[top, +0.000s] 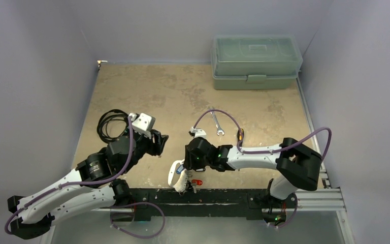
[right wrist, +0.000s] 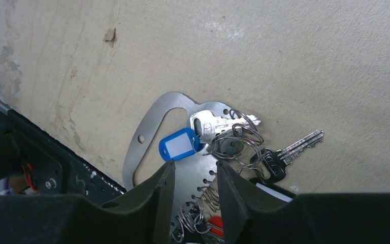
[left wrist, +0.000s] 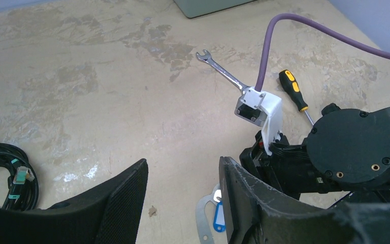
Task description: Put the keys on the keyring
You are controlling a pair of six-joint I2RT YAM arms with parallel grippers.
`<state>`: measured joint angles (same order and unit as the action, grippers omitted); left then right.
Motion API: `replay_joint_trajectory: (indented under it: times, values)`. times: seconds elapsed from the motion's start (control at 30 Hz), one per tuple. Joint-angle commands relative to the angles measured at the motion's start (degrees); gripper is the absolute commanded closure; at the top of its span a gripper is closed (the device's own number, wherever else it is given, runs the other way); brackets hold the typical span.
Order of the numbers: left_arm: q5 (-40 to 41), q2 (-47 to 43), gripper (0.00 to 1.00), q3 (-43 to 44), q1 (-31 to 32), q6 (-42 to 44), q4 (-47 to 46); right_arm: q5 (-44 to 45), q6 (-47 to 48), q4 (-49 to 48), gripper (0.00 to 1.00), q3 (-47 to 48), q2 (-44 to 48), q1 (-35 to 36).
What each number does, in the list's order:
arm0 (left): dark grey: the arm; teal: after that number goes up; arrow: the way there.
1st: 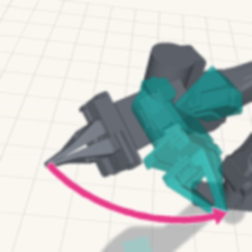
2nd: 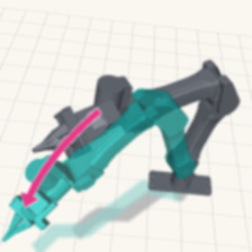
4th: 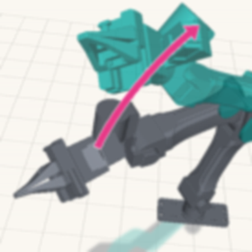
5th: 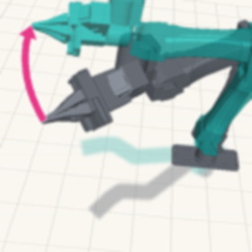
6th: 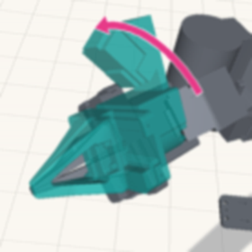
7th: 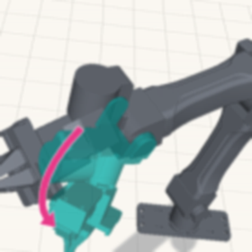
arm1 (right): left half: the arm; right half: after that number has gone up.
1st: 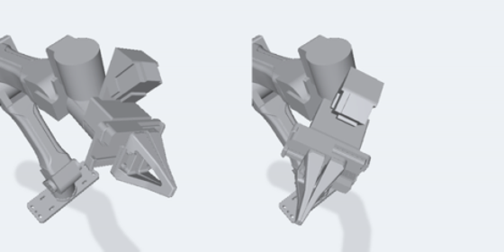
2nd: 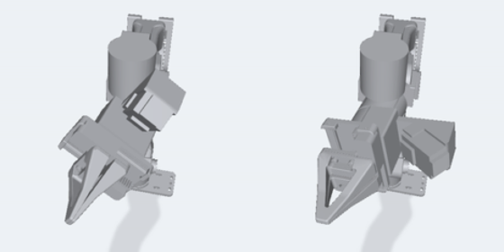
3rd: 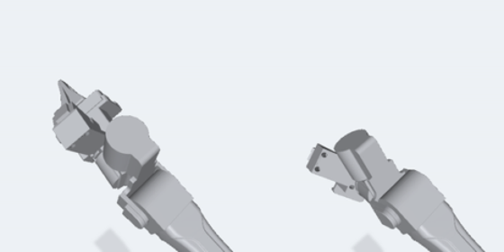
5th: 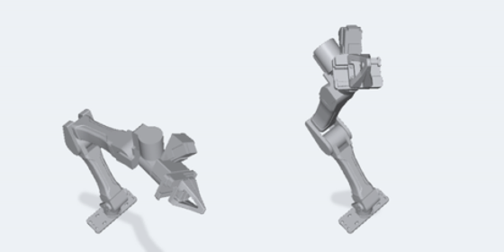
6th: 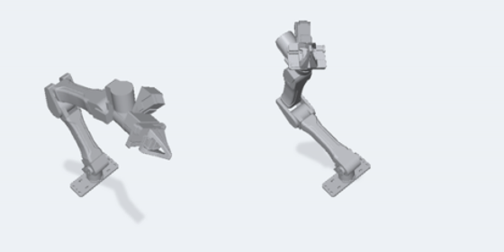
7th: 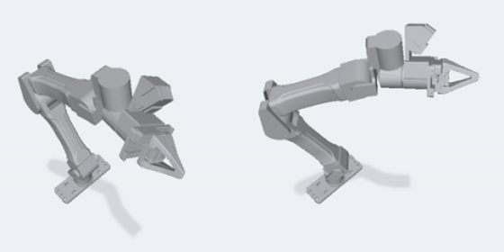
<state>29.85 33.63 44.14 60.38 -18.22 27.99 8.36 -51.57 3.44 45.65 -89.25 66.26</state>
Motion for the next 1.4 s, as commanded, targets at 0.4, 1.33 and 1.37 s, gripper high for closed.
replay_joint_trajectory:
  times: [0.4,1.33,1.37]
  values:
    - [-0.8,0.6,0.47,0.3,-0.2,0.2,0.0,4.5,-2.0,-0.6,0.72,3.3,-3.5,-0.1]
    - [-1.4,0.8,0.47,0.4,-0.2,-0.3,0.5,7.5,-4.0,-3.3,0.7,1.6,-1.2,-0.1]
    - [-1.5,0.8,0.47,0.5,-0.2,-0.3,0.5,7.5,-4.2,-3.3,0.67,1.4,-1.0,-0.1]
